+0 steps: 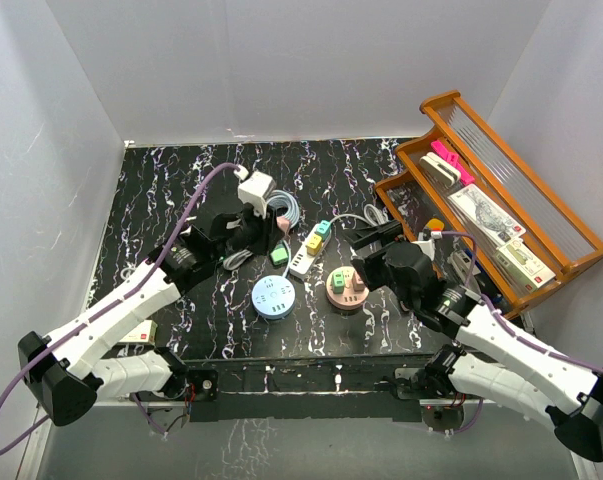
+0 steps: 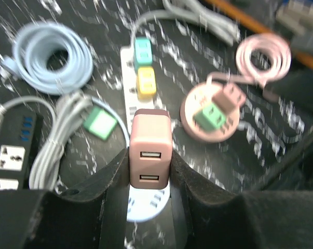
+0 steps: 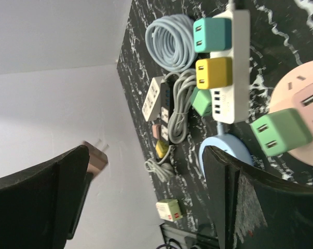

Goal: Insert the plug

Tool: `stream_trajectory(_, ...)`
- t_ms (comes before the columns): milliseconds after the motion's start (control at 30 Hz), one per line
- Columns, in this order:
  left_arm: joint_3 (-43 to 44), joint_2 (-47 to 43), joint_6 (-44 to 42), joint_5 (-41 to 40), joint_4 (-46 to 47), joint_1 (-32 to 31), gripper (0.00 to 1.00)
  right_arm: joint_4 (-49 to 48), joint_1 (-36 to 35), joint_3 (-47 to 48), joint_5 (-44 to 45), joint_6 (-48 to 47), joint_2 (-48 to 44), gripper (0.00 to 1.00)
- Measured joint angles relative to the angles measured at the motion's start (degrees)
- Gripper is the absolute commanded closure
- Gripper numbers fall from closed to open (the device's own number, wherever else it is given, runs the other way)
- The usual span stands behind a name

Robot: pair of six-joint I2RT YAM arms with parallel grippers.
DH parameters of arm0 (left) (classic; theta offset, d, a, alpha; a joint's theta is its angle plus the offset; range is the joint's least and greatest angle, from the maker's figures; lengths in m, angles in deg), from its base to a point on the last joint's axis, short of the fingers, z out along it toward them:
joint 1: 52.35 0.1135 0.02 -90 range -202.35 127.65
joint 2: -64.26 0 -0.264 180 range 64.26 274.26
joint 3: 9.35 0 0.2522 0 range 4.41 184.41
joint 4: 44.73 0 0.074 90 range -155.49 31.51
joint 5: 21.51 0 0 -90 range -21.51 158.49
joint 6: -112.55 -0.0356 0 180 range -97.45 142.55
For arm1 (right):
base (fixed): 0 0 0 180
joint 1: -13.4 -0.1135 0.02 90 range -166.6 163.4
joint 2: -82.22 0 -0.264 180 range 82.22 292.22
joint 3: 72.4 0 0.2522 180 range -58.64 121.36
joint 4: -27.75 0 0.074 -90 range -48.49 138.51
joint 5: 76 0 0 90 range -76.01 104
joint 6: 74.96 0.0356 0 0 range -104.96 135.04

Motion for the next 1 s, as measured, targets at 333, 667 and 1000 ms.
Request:
stream_trajectory(333, -0.11, 5.01, -15.06, 10.25, -14.97, 0.00, 1.00, 2.84, 0.02, 0.28, 3.74, -8.94, -2.54, 0.15)
stream_trajectory(667, 12.79, 21.31, -32.33, 9.88, -26.29, 0.15, 1.00, 5.03, 0.02, 2.58, 4.44, -11.54, -1.75, 0.16)
stream_trajectory(1000, 15.78, 30.38, -38.47, 9.11, -33.88, 1.05, 1.00, 6.10, 0.02, 2.58, 4.90, -10.99, -4.37, 0.17)
